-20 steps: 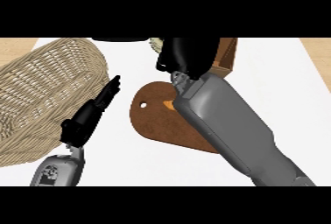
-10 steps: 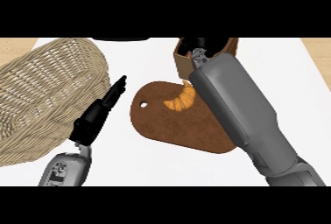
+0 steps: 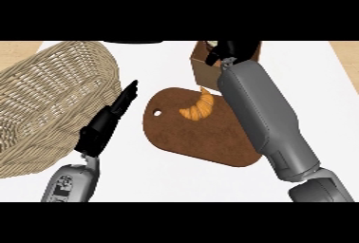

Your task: Pick the cupcake from the cutting board and place it in the cardboard box

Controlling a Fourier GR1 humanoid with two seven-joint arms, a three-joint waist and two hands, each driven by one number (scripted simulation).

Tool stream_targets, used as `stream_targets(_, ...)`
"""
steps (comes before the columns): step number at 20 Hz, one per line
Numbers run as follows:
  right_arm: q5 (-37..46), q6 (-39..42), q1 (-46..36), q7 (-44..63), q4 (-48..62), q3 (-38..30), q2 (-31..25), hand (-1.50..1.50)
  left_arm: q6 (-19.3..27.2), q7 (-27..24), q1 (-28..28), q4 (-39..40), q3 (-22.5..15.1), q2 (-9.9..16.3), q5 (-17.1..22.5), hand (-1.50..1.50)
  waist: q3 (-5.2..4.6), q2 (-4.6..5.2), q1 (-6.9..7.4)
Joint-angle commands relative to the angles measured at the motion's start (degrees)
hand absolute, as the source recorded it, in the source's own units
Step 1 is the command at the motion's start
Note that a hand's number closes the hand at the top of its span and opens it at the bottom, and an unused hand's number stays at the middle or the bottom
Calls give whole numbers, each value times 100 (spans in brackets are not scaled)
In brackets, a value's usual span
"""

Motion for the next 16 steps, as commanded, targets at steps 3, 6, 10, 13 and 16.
stream_targets(3, -790, -682, 76, -546, 700, -837, 1, -150, 65, 19, -14, -24, -114, -121, -85, 0, 2, 18, 23)
stream_targets(6, -951, -983, 2, -1030, 1001, -970, -17, -150, -153, 161, -142, -88, 217, 135, 166, 0, 1, -4, -2)
stream_targets(10, -1424, -1910, 291, -1859, 662, -1287, 36, -150, -41, -228, 111, 168, -10, -17, -46, 0, 4, 6, -20)
stream_targets(13, -1630, -2804, 336, -2212, 300, -1477, 140, -150, -73, -170, 30, 48, 114, 118, -14, 0, 7, 9, 9)
stream_targets(16, -2310, -3222, 725, -2892, -334, -1693, 223, -150, -1, -273, 246, 81, -10, -29, -59, 0, 10, -22, -66)
